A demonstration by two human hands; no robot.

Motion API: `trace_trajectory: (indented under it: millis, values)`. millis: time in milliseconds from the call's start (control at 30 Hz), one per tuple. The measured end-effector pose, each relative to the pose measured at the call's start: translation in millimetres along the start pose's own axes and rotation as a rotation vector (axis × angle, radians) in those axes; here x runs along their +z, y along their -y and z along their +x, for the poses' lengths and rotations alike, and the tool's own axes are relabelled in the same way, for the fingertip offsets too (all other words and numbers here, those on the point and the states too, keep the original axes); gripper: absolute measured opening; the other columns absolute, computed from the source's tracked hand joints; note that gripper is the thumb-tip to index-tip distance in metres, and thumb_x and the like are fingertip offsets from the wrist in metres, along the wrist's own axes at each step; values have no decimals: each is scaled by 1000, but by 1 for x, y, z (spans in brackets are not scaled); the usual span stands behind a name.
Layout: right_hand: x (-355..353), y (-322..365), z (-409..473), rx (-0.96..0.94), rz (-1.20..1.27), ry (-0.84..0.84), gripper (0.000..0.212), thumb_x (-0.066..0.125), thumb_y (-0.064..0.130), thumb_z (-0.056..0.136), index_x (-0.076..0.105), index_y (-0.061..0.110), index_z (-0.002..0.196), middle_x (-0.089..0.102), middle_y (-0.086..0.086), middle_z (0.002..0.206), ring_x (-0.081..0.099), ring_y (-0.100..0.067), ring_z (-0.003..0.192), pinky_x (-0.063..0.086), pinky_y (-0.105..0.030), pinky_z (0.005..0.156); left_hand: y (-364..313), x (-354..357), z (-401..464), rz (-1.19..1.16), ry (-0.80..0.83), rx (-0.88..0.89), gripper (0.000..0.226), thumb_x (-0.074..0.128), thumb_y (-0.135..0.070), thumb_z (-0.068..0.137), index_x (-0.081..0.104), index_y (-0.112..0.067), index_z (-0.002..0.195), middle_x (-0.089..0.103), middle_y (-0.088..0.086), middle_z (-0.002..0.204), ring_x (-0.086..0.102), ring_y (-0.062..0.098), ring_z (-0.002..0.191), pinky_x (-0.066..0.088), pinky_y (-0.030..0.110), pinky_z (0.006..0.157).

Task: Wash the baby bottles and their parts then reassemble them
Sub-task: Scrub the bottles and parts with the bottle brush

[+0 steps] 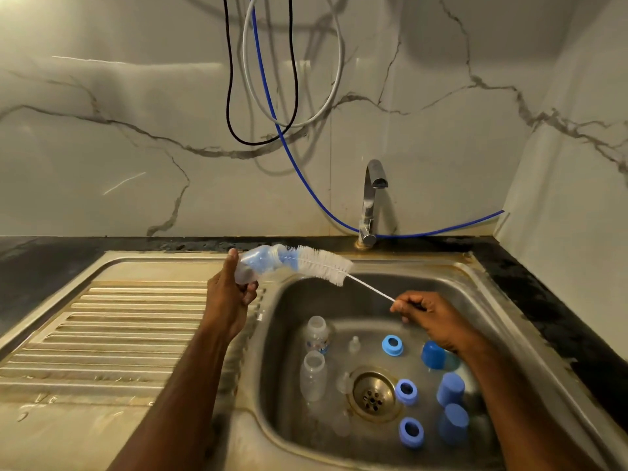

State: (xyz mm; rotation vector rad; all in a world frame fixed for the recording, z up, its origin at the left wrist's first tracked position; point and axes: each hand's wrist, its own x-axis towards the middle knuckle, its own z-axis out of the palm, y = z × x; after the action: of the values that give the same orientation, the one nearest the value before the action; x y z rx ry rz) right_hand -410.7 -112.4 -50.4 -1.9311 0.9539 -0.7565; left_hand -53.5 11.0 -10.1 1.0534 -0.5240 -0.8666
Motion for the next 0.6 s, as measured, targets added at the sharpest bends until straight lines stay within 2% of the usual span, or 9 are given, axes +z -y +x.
trace_trajectory:
  millis: [67,133,200,267,367,433,467,533,600]
  values:
    - [2,3,3,11,-47,-39,22,64,24,97,75,40,89,73,1,82,64,-6,73,54,-27,77,4,-2,-1,80,67,123,42,64,-53,89,70,-16,107,74,5,89,70,15,69,56,24,58]
    - [-3,2,2,11,-141,-51,19,65,27,96,75,41,89,74,6,83,67,-10,77,56,-29,78,6,-5,-5,354,170,272,25,58,-47,96,71,-31,111,73,-2,103,71,17,90,57,25,69]
    - [-6,2,0,15,-228,-74,14,66,30,96,75,36,88,74,9,82,67,-11,78,57,-32,79,9,-2,-6,586,194,343,24,55,-46,97,66,-40,118,70,-9,110,68,13,99,56,22,74]
    - [-6,6,-3,-2,-354,-113,11,64,34,96,73,36,90,72,14,83,66,-6,81,54,-29,80,11,2,-3,732,184,409,39,56,-38,99,58,-27,136,65,-4,126,65,13,109,56,25,86]
    - [-11,17,-6,-43,-558,-115,12,61,40,97,69,40,89,67,21,81,61,2,80,45,-20,75,7,1,1,852,191,462,42,52,-28,104,54,-12,143,61,7,132,62,20,115,56,38,96]
    - [-14,20,-4,-51,-599,-43,27,58,42,98,65,35,73,63,14,68,58,-1,67,43,-24,67,2,-4,2,795,184,412,40,46,-33,106,59,-13,137,66,7,120,65,16,106,56,38,90]
    - [-13,21,-3,-58,-549,1,34,57,42,98,63,30,67,61,9,62,55,-4,60,44,-28,64,-1,-6,1,738,186,369,41,42,-39,105,64,-14,129,69,6,109,66,11,92,56,34,79]
    - [-8,25,-4,-64,-292,83,43,56,41,97,59,23,58,52,1,52,46,-9,51,41,-33,57,-4,-11,2,596,204,258,50,37,-51,102,68,-13,112,68,3,85,59,6,63,45,25,55]
    - [-1,26,-5,-17,-34,131,46,56,42,95,59,21,54,43,4,48,37,-7,47,34,-21,51,-2,-15,4,436,242,161,57,37,-55,100,67,-7,105,67,3,75,54,6,52,39,21,45]
